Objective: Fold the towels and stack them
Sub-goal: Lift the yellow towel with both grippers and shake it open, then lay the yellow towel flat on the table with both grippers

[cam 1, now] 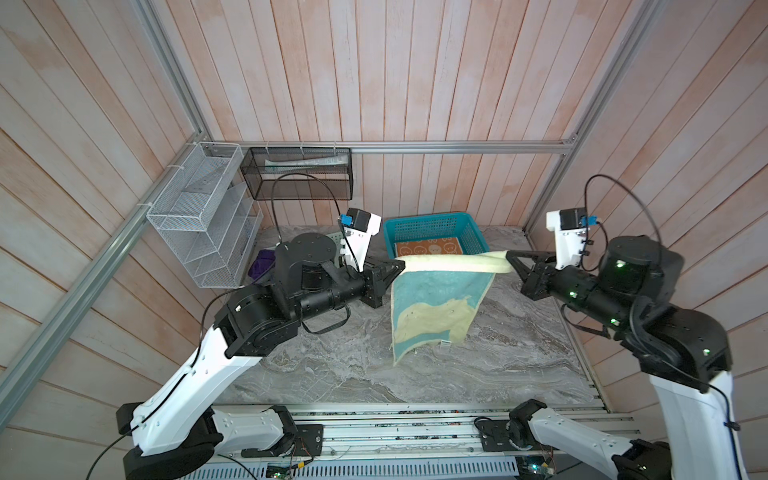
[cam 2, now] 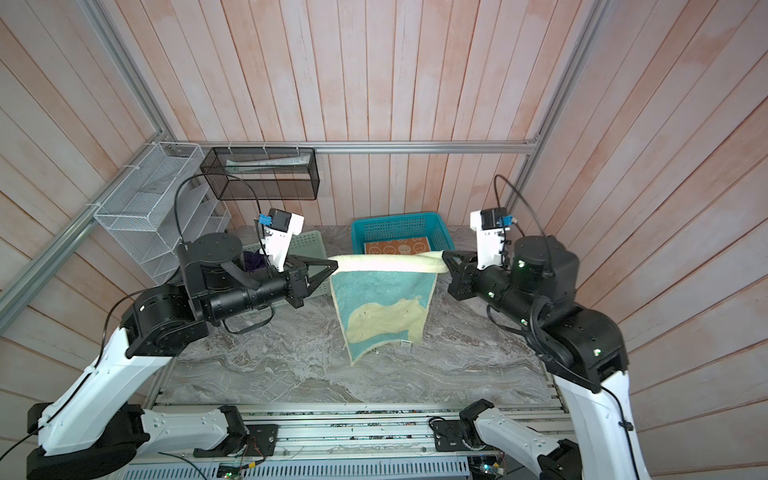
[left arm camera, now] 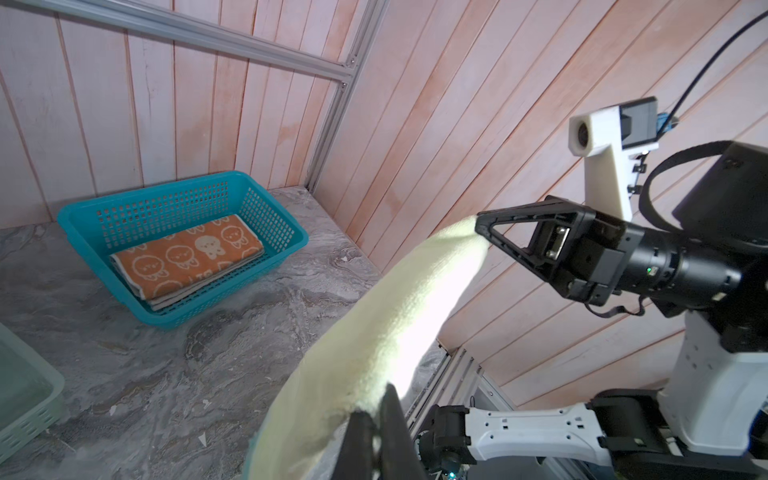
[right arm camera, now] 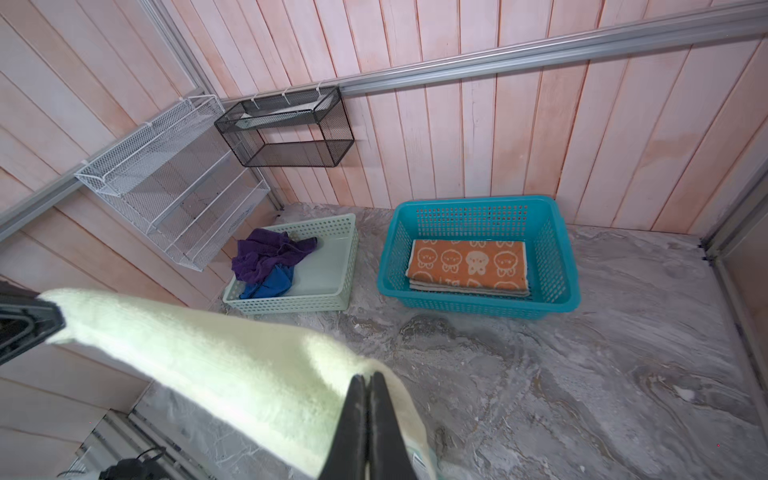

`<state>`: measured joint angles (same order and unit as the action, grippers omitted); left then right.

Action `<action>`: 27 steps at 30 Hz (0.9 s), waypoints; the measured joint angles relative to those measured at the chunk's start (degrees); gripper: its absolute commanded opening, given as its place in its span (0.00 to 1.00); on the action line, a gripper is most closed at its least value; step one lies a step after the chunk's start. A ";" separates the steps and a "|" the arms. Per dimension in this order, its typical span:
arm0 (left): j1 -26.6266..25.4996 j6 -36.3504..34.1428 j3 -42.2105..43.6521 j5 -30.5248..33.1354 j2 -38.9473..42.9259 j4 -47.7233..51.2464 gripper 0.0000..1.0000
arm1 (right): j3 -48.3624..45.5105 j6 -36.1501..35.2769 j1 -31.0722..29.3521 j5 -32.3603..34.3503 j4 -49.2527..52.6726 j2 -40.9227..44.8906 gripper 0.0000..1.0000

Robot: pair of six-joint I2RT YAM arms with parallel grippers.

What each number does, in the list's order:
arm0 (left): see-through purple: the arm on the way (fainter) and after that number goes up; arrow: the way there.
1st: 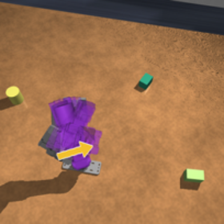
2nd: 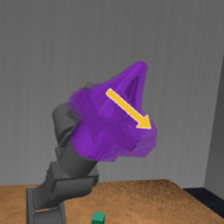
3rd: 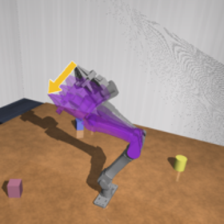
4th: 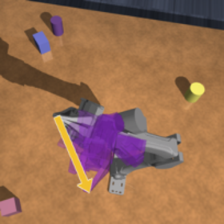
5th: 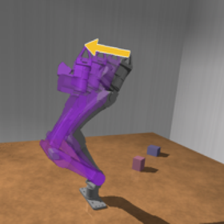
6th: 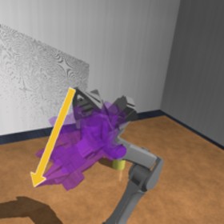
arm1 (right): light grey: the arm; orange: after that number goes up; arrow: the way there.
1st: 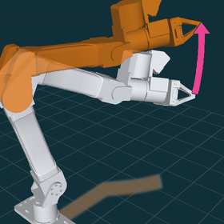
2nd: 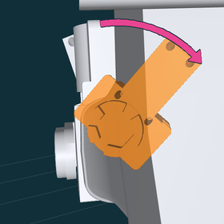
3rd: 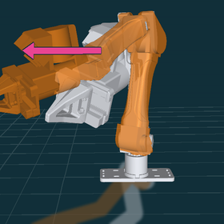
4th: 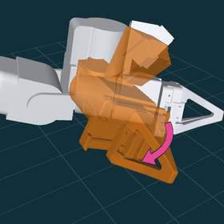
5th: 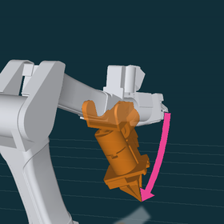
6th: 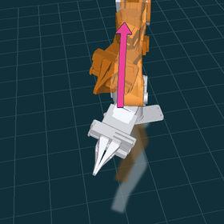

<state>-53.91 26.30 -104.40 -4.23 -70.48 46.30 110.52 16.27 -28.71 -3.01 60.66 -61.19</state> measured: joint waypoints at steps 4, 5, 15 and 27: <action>-0.26 0.02 -7.74 -1.79 -2.43 4.31 0.00 | 13.27 -0.33 -0.11 0.00 5.75 -5.18 0.00; -0.17 0.00 -9.75 -2.19 -3.37 5.68 0.00 | 13.66 -0.37 -0.13 0.00 6.60 -5.42 0.00; 15.87 -1.75 -14.32 -12.83 -12.63 13.35 0.00 | -6.58 -2.38 -0.09 0.79 3.54 -7.13 0.00; 34.42 -5.16 5.16 -23.23 -26.21 -0.57 0.00 | -24.02 -6.10 4.59 -4.55 -20.31 -28.04 0.00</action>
<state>-19.49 21.15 -99.24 -27.46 -96.68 45.74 86.50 10.17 -24.12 -7.55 40.36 -89.23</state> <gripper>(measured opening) 0.050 0.046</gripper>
